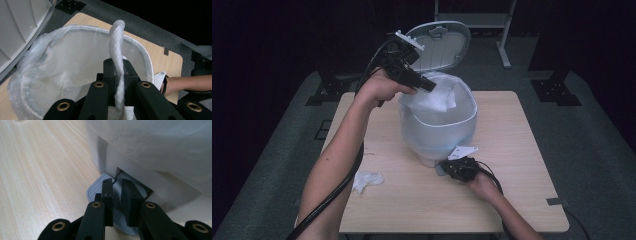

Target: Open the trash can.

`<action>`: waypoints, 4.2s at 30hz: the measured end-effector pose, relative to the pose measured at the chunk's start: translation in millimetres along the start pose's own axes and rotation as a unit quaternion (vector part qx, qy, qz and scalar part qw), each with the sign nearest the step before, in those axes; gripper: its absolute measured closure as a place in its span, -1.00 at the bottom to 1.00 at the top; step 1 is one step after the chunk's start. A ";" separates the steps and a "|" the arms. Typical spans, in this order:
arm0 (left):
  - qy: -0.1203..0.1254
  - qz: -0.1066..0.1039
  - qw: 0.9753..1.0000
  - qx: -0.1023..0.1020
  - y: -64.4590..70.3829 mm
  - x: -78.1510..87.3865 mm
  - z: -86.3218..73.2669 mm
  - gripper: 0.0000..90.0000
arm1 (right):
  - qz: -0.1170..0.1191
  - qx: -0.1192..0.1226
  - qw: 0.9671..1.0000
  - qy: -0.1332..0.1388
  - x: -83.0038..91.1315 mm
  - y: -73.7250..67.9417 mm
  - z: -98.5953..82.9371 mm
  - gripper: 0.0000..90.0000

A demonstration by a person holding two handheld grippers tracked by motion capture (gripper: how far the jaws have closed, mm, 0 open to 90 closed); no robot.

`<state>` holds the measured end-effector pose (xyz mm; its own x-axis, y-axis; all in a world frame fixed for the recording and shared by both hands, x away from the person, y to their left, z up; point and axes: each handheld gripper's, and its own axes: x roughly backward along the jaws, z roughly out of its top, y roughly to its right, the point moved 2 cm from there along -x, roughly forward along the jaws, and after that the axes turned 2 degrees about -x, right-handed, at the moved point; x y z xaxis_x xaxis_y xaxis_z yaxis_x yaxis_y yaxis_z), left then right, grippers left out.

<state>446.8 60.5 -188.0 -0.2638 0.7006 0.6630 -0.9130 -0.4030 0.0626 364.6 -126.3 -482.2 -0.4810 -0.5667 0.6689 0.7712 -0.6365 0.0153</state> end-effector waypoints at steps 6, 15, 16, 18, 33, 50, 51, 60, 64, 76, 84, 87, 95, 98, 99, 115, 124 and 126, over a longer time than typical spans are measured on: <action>-0.001 -0.003 1.000 0.001 -0.3 -7.7 1.0 0.87 | 0.000 0.001 1.000 0.000 -0.1 0.1 0.0 0.77; -0.006 -0.005 1.000 0.000 -0.7 -18.3 3.0 0.83 | 0.000 0.002 1.000 0.001 -0.1 0.1 0.0 0.77; -0.007 -0.007 1.000 0.001 -0.4 -19.2 3.1 0.82 | 0.000 0.002 1.000 0.001 -0.1 0.1 0.0 0.77; -0.009 -0.008 1.000 -0.002 -0.5 -21.4 3.3 0.79 | 0.000 0.002 1.000 0.001 -0.1 0.1 -0.1 0.77; -0.015 -0.004 1.000 -0.001 -2.5 -27.5 1.9 0.47 | 0.000 0.002 1.000 0.002 -0.1 0.3 -0.3 0.77; -0.011 -0.017 1.000 -0.001 -0.1 -21.3 -7.3 0.46 | -0.001 0.003 1.000 0.001 -0.1 0.3 -0.2 0.77; -0.011 -0.017 1.000 -0.002 0.0 -20.5 -7.9 0.45 | -0.001 0.003 1.000 0.001 -0.1 0.3 -0.2 0.77; -0.004 -0.021 1.000 -0.005 3.1 -9.8 -14.0 0.44 | 0.000 0.003 1.000 0.002 -0.2 0.4 -0.1 0.77; -0.003 -0.022 1.000 -0.008 6.5 -5.4 -16.0 0.42 | 0.001 0.004 1.000 0.002 -0.2 0.5 -0.1 0.77; 0.000 -0.027 0.999 -0.019 14.0 4.4 -23.7 0.37 | 0.000 0.001 1.000 0.001 -0.1 0.2 -0.1 0.77; 0.005 -0.027 0.999 -0.021 15.6 11.7 -30.7 0.32 | 0.000 0.000 1.000 -0.001 0.0 0.0 0.1 0.77; 0.006 -0.028 0.999 -0.021 16.5 14.3 -34.2 0.29 | 0.000 0.000 1.000 -0.001 0.0 -0.3 0.2 0.77; 0.015 -0.030 0.999 -0.020 16.9 24.3 -42.7 0.22 | 0.000 0.000 1.000 -0.002 0.0 0.0 0.3 0.77; 0.016 -0.027 0.999 -0.016 15.8 28.0 -48.1 0.21 | -0.001 0.000 1.000 -0.002 0.0 0.0 0.4 0.77; 0.016 -0.026 0.999 -0.015 15.1 29.6 -50.3 0.20 | -0.001 0.000 1.000 -0.002 0.0 -0.1 0.4 0.77; 0.026 -0.020 0.999 -0.001 9.6 48.0 -80.1 0.03 | -0.009 -0.003 1.000 0.000 0.1 -1.9 -0.1 0.77; 0.027 -0.010 1.000 0.007 6.7 57.6 -100.1 -0.03 | -0.009 -0.003 1.000 -0.002 0.0 -1.9 0.3 0.77; 0.029 -0.009 0.999 0.010 6.0 58.1 -104.5 -0.05 | -0.009 -0.002 1.000 -0.002 -0.1 -1.9 0.4 0.77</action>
<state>393.5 160.3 -227.1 -0.2646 0.7403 0.6180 -0.9114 -0.4014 0.0905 363.3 -124.9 -482.0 -0.4937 -0.5533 0.6709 0.7605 -0.6489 0.0245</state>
